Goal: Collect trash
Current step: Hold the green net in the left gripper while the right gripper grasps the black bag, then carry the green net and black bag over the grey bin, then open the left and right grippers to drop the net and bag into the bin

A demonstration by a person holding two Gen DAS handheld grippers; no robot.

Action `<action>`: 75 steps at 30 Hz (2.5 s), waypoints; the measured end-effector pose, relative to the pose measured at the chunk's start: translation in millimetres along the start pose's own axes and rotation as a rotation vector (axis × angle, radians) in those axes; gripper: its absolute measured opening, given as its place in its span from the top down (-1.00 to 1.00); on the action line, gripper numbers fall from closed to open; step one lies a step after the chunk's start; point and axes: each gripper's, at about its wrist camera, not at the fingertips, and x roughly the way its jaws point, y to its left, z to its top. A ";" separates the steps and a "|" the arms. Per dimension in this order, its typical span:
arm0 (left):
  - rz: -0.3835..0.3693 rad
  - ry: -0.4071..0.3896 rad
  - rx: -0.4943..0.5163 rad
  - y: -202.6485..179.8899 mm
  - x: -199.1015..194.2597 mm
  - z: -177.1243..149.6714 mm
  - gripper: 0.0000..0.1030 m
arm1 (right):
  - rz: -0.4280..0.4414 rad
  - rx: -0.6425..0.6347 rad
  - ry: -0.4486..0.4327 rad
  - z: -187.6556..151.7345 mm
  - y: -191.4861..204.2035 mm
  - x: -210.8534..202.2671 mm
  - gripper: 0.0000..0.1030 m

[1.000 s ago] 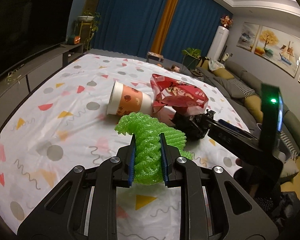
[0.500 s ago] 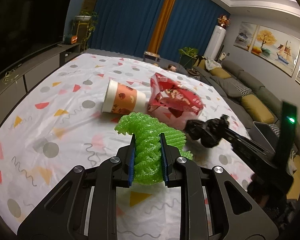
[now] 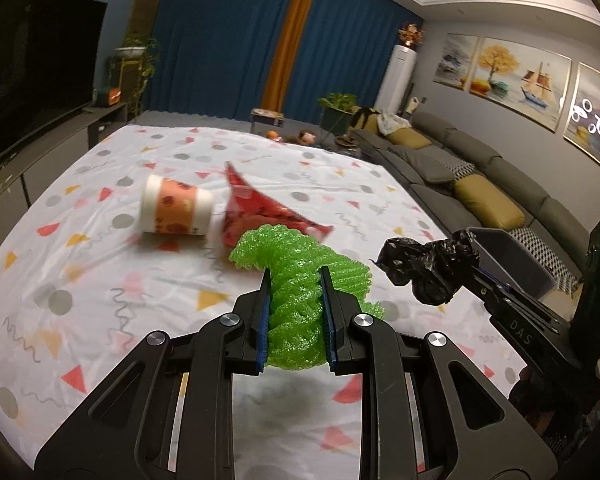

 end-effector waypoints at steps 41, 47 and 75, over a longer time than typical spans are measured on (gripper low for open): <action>-0.408 0.041 0.281 -287.8 128.8 34.1 0.60 | -0.464 0.209 -0.161 14.4 -214.0 -71.4 0.82; -0.434 0.086 0.309 -320.3 163.4 25.1 0.60 | -0.485 0.218 -0.132 9.6 -231.8 -62.2 0.82; -0.549 0.254 0.240 -340.0 216.2 3.8 -0.22 | -0.479 0.292 -0.063 -10.1 -260.9 -48.4 0.80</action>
